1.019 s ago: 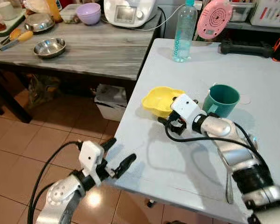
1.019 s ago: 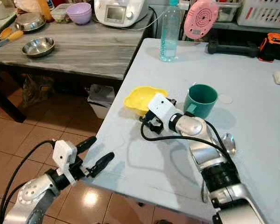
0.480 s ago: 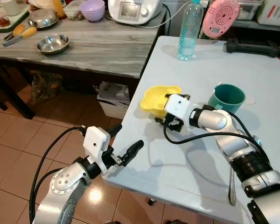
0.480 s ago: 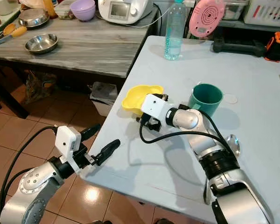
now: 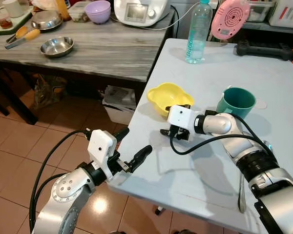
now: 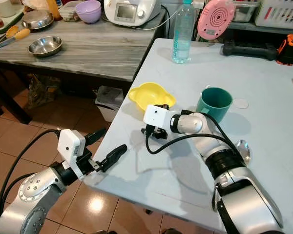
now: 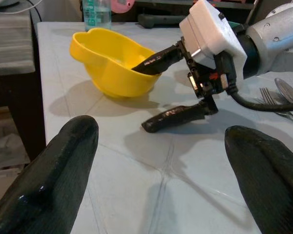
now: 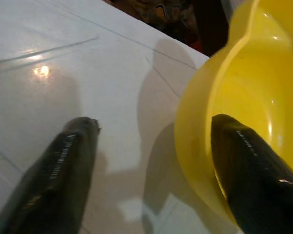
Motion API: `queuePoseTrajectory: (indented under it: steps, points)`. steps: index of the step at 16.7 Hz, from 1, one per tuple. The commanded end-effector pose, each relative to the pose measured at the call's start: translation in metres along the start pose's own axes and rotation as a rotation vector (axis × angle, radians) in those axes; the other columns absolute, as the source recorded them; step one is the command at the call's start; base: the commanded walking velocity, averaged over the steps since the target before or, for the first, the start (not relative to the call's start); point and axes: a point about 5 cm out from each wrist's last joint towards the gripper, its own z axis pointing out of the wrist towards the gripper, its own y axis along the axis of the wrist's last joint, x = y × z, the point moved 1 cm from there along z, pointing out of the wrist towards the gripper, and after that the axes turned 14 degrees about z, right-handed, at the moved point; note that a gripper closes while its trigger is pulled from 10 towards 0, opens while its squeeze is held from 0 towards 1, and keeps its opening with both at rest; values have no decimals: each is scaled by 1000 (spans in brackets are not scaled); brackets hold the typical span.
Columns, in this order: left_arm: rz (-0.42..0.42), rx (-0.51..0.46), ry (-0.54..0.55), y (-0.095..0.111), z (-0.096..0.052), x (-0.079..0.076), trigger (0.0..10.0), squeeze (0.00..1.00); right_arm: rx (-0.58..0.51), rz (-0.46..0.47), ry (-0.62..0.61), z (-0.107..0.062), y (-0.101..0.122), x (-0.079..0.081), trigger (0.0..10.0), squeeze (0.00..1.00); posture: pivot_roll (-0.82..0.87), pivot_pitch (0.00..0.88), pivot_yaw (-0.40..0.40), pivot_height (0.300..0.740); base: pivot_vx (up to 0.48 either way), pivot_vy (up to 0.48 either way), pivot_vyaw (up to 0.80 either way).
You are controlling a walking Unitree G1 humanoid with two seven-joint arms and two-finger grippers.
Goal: Setting the table
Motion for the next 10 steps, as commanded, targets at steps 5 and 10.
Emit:
queuePoseTrajectory:
  steps: [5,10]
  points:
    - [7,13,6,-2,0,-1,10000,0,51,-17,-89,-5,-16,-9,0,0,-24,123,62,740,0,0,0]
    - [6,18,16,-4,3,0,10000,0,29,-5,-118,-7,-20,-9,0,0,-23,121,64,740,0,0,0]
